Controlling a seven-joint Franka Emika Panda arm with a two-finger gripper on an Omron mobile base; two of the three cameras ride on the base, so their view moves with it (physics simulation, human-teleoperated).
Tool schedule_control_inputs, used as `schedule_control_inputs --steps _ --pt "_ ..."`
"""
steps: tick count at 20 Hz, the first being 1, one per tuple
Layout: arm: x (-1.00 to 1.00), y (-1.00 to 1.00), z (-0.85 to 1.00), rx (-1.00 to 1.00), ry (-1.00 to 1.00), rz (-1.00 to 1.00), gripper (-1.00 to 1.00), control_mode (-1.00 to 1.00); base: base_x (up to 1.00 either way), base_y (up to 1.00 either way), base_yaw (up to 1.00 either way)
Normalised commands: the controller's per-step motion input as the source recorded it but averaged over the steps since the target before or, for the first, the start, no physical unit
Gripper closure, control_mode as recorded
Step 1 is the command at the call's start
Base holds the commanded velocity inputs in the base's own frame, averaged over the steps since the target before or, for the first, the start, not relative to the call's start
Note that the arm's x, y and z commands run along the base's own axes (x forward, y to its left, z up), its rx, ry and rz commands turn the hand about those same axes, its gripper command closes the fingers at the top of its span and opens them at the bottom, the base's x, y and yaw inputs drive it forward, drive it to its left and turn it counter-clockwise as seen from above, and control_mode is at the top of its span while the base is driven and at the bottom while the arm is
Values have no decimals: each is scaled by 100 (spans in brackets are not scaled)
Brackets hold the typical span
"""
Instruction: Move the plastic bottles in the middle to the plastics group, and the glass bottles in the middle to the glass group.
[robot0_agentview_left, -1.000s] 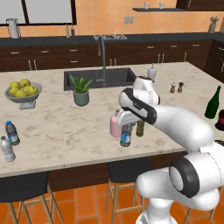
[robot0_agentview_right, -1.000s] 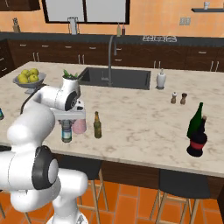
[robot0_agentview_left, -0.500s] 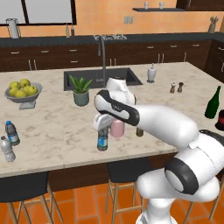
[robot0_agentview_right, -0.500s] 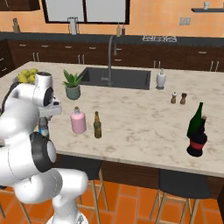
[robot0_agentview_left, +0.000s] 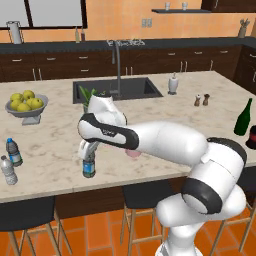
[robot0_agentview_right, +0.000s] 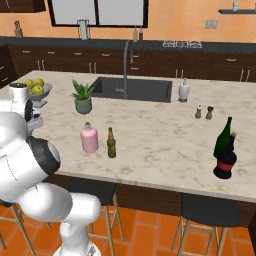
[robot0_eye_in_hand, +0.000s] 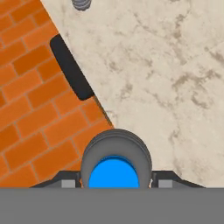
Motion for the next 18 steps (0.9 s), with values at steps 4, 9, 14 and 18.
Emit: schedule_control_inputs --steps 4,9,14,18 --pt "-12 84 1 0 -13 22 100 -100 0 0 0" --pt "7 73 4 2 -16 7 100 -100 0 0 0" --pt "13 66 1 8 -13 0 100 -100 0 0 0" --pt "13 64 0 6 -14 0 100 -100 0 0 0"
